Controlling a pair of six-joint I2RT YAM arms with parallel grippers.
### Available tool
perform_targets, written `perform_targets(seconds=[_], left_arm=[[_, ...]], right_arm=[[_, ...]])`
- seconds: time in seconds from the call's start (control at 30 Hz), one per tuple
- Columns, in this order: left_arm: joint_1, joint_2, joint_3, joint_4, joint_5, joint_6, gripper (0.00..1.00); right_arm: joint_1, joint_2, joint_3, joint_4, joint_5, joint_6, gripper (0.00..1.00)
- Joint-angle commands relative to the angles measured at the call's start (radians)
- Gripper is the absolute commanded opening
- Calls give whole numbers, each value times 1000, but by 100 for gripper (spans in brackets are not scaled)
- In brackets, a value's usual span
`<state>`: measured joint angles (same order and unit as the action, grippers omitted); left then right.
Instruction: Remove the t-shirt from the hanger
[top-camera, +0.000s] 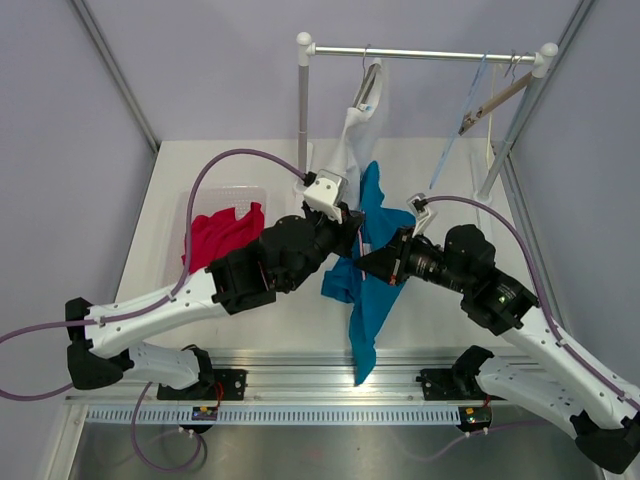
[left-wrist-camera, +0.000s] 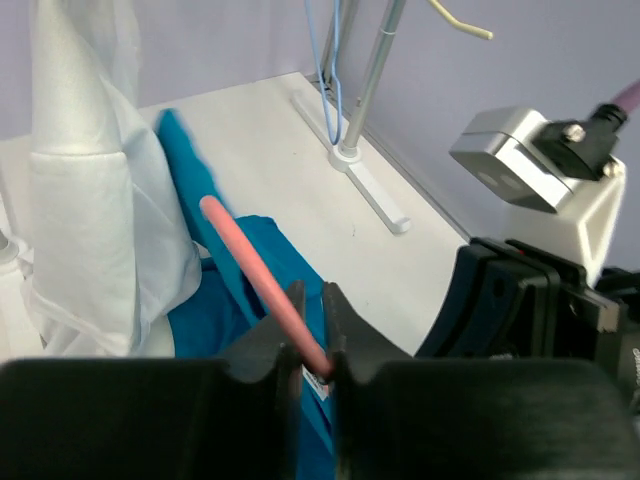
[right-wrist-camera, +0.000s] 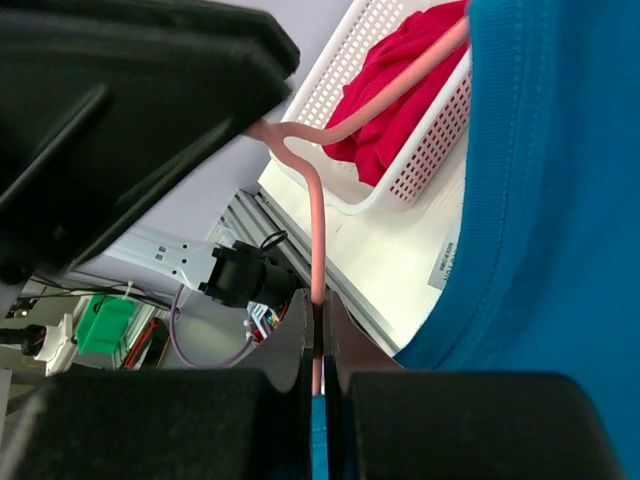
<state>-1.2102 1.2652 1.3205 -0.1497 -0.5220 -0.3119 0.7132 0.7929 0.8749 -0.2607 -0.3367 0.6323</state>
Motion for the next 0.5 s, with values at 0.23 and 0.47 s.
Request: perform_targets(seconds=[0.23, 0.47], left_arm=[[3, -116, -38, 59, -27, -23, 0], [1, -170, -3, 45, -62, -26, 0]], right_arm=[[111, -55, 38, -26, 128, -3, 39], [222, -107, 21, -141, 238, -2, 84]])
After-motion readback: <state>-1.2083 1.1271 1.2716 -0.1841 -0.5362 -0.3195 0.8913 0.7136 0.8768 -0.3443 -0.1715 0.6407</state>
